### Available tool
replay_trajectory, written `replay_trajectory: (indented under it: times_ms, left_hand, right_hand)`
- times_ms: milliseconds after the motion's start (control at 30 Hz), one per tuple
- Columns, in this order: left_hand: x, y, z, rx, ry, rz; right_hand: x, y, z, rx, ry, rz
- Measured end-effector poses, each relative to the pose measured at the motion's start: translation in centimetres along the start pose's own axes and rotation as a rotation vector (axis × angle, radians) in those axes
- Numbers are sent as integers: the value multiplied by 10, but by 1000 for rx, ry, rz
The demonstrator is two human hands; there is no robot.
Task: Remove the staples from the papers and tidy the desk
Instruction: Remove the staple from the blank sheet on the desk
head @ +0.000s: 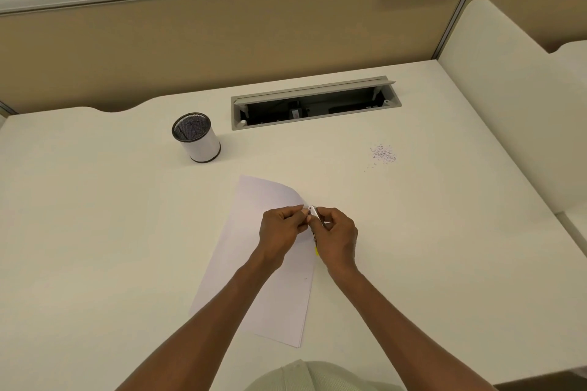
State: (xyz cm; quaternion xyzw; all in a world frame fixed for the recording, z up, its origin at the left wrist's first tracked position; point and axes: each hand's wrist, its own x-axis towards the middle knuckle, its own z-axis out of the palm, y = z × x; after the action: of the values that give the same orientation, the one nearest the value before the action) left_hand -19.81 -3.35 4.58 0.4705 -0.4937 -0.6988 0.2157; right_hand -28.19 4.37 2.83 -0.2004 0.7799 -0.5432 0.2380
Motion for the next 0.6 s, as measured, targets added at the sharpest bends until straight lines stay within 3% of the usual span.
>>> replay_trajectory:
  times_ms: [267,333,467,600]
  left_hand:
    - [-5,-7,3,-26,59,-44]
    - [-5,-7,3,-21,50,-52]
    - [-7,-5,2,-20,23,-53]
    - [-6,-3,3,-8,21,-59]
  right_hand:
    - [-5,5,9,133,36,191]
    - [-8,3,8,108,41,147]
    - [-9,6,1,-110,-11,-192]
    - [-5,5,-2,-92,-4,-143]
